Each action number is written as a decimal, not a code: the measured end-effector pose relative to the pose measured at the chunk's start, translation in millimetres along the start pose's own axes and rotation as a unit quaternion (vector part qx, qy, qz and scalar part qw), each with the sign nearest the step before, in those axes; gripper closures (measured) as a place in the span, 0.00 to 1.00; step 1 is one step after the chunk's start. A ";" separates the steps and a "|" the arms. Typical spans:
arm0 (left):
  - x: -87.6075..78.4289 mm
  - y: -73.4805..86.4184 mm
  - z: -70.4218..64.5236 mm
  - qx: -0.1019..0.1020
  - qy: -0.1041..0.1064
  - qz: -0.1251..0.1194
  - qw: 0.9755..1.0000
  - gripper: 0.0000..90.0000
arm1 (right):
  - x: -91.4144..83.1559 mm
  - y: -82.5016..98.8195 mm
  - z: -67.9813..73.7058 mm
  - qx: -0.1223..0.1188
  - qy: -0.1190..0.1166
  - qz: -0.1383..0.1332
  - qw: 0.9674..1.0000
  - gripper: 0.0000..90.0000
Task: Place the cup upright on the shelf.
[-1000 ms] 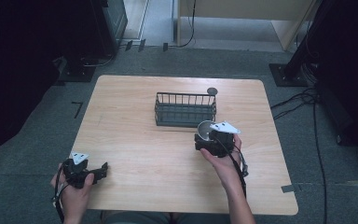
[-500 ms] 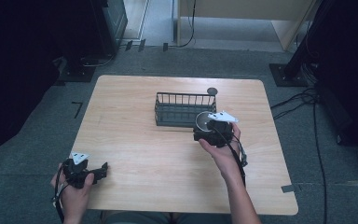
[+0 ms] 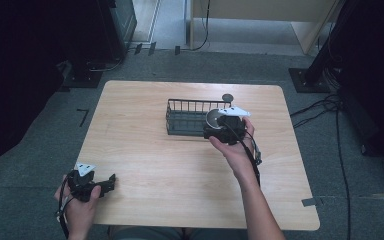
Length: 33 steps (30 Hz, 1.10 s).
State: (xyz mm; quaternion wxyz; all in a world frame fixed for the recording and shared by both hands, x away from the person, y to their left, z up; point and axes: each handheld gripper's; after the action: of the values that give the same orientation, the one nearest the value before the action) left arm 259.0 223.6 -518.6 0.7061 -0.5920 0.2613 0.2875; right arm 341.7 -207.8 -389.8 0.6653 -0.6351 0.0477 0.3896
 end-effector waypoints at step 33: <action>0.0 0.0 0.0 0.000 0.000 0.000 1.000 0.00 | 39.0 -52.1 -19.6 0.014 0.019 0.003 1.000 0.19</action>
State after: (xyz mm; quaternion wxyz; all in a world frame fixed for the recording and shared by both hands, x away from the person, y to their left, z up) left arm 259.0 223.6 -518.6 0.7063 -0.5919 0.2613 0.2874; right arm 407.3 -201.5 -373.2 0.6715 -0.6332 0.0682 0.3788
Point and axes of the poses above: each handheld gripper's, and its own axes: x roughly forward along the jaws, y roughly out of its underside, z roughly to its left, and after that the axes turned 12 degrees about -y, right-handed
